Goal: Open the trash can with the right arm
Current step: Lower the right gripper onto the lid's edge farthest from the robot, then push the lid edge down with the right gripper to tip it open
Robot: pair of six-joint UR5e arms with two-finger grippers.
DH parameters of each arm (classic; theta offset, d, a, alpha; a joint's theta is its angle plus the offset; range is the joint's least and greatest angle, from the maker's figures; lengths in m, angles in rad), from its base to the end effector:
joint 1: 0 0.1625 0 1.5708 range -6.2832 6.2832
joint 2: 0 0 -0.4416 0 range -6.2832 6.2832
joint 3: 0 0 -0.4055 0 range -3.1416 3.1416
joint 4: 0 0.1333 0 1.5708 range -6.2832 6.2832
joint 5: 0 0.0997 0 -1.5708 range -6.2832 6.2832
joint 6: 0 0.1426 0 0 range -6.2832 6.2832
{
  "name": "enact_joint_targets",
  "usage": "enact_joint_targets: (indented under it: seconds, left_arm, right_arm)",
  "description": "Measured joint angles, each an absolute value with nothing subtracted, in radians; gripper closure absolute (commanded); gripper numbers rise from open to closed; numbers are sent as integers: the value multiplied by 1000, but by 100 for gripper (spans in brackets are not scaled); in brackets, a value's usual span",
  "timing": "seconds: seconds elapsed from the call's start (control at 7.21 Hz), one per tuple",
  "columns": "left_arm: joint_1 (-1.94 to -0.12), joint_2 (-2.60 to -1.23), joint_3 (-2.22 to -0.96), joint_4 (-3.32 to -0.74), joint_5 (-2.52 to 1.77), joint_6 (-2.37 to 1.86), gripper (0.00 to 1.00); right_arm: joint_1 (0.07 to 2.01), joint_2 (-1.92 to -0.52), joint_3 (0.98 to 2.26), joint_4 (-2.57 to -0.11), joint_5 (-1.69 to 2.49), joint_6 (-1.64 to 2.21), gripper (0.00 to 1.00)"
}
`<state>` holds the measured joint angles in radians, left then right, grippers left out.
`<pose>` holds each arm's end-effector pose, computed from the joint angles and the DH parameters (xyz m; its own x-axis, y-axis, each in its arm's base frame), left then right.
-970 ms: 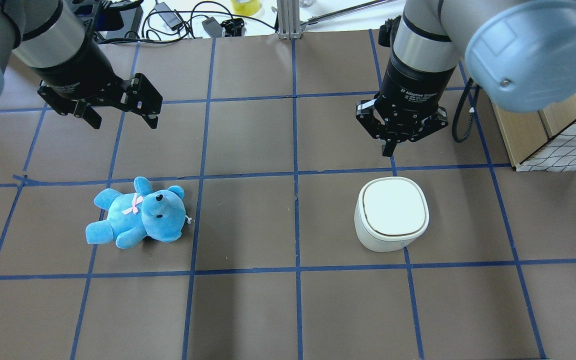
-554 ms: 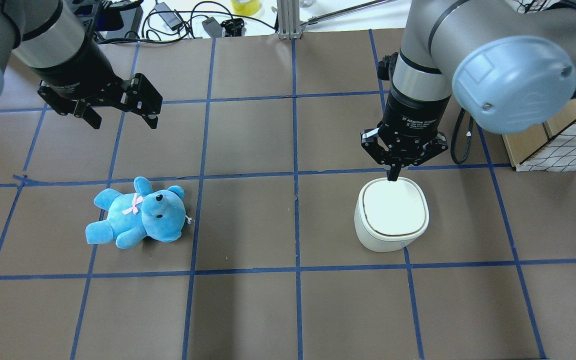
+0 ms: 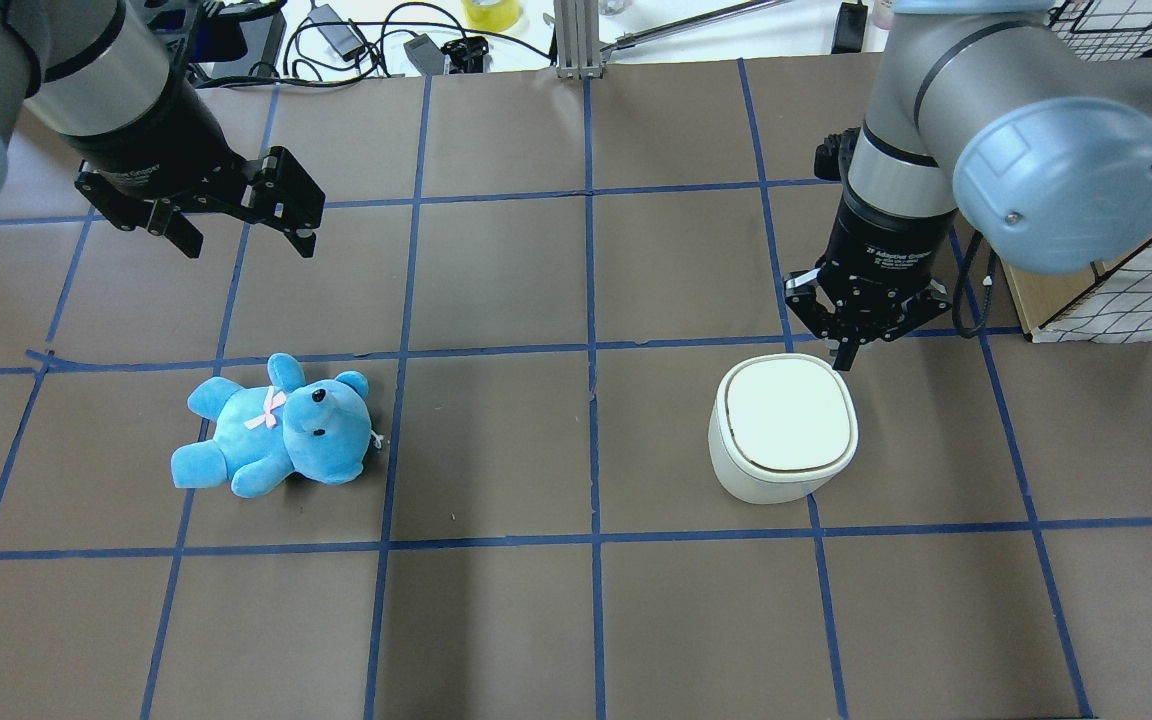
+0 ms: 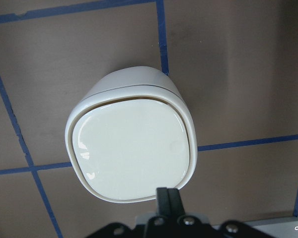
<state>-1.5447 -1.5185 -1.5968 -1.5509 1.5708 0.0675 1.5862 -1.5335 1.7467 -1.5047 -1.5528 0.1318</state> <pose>-0.1205 -0.4918 0.4763 -0.9991 0.0413 -0.0031 0.0414 0.9981 -0.0461 0.1431 -0.4672 0.3535 -0.9931 0.1160 0.0191 0.1167 0.9542 0.2756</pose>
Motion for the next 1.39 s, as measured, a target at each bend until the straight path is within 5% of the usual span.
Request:
enact_joint_targets:
  seconds: [1.39]
  left_arm:
    - [-1545,-1519,-1597,-1551,1571,67,0]
  right_arm:
    - [1578,-1510,1866,-1635,-1493,125,100]
